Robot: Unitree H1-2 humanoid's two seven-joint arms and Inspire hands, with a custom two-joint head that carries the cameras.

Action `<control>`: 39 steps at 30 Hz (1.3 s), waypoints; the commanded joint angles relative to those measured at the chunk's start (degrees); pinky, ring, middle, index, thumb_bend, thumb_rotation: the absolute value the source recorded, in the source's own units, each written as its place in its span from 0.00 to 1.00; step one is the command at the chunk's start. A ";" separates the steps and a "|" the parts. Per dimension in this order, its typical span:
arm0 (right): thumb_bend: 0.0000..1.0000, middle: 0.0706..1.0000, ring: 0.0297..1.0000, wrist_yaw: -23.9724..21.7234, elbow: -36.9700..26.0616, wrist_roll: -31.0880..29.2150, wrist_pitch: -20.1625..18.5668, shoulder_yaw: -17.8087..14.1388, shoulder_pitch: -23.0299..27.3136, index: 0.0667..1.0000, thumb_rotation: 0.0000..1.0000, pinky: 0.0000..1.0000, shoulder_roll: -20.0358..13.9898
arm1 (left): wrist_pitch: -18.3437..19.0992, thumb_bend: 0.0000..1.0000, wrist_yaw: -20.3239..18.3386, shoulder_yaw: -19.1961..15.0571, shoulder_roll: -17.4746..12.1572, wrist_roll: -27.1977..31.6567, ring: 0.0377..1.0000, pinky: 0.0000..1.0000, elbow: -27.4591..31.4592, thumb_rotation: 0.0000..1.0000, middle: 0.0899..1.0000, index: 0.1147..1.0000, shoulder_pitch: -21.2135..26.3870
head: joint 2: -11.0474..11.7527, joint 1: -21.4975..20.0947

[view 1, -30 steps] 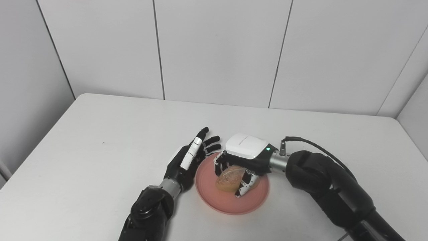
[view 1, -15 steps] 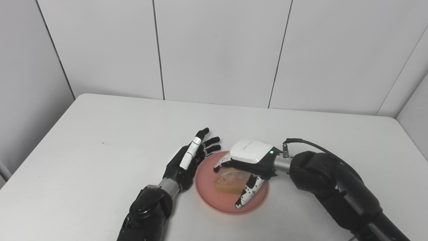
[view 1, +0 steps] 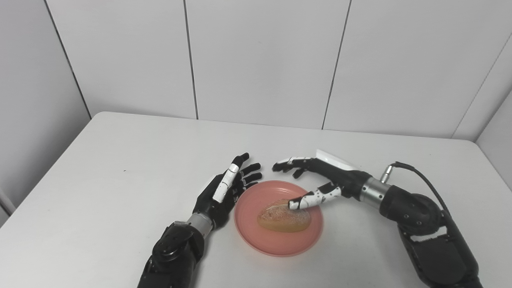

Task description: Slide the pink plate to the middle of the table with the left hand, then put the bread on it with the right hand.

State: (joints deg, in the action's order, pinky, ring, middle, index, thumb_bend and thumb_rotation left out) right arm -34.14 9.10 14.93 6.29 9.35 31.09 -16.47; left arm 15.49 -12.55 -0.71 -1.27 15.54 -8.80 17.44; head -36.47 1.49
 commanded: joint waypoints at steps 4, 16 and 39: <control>1.00 0.86 0.88 6.70 -2.19 -4.49 -0.60 -3.78 -1.46 0.83 0.70 0.85 1.55 | -2.34 0.78 0.31 0.36 -0.41 -1.70 0.89 0.89 1.08 0.79 0.89 0.94 0.44 | 0.10 -0.31; 0.95 0.95 0.94 20.51 0.11 -4.71 2.98 -5.49 -11.20 0.96 0.90 0.89 7.19 | -14.47 0.75 8.97 1.06 2.54 -12.71 0.99 1.00 3.66 0.81 0.99 0.99 -3.76 | 0.06 -2.76; 0.83 1.00 1.00 35.11 6.92 -11.75 10.50 -9.69 -17.10 1.00 1.00 1.00 19.36 | -11.71 0.75 13.26 2.11 3.66 -17.30 1.00 1.00 5.74 0.98 1.00 1.00 -6.42 | -0.59 -3.97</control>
